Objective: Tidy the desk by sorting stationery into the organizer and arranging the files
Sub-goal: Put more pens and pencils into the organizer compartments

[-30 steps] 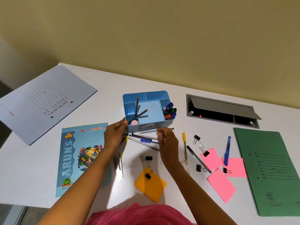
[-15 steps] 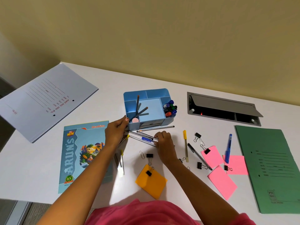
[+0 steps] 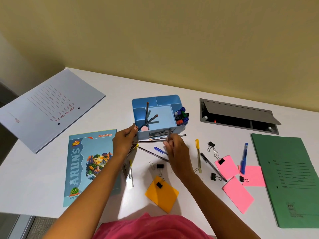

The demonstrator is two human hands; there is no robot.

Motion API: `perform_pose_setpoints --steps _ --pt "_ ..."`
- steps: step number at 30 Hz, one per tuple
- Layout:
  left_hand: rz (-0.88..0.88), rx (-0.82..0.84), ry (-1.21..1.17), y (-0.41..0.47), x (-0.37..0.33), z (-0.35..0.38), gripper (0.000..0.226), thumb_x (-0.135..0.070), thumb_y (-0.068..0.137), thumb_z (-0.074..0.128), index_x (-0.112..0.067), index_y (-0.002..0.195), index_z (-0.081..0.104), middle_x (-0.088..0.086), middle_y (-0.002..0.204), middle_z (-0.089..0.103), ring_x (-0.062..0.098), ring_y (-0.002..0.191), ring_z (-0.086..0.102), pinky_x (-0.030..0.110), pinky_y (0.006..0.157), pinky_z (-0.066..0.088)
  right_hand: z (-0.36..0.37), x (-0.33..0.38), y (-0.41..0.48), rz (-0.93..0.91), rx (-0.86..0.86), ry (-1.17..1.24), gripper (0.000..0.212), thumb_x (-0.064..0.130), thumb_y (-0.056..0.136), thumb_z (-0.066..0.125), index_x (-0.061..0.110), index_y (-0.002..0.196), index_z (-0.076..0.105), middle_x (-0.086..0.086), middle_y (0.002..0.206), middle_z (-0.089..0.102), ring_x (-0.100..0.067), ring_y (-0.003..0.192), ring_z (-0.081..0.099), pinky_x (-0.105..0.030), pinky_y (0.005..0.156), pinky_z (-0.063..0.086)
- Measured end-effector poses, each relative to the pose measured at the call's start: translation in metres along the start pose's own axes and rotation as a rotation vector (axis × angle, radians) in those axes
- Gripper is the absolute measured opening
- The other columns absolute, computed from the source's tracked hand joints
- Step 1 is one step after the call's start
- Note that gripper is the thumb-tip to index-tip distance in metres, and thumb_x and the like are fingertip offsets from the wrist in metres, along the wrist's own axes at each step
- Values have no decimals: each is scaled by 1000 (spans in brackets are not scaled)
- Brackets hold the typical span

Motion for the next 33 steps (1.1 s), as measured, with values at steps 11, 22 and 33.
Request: perform_pose_setpoints --steps 11,22,33 --pt "9 -7 27 0 -1 1 38 -43 92 54 -18 117 69 8 105 72 20 91 66 29 76 53 10 87 42 -200 -62 16 24 6 95 45 -6 106 63 -20 107 63 -31 100 55 -25 89 38" --pt "7 -9 47 0 -2 0 39 -43 92 54 -18 119 67 8 117 68 22 107 61 36 90 49 19 77 44 -52 -66 149 26 12 97 44 7 122 49 -11 106 60 -25 93 58 -28 80 48" --pt "-1 -4 49 1 -1 0 40 -43 92 54 -18 121 65 8 118 68 22 108 60 36 87 49 15 -44 14 33 -43 -293 27 -4 89 43 2 109 60 -14 105 62 -24 97 61 -24 81 51"
Point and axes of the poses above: each hand's wrist, its own y-axis towards the middle knuckle, its own z-axis out of the palm, x = y × z, the point moved 6 cm from there along y, towards the middle knuckle
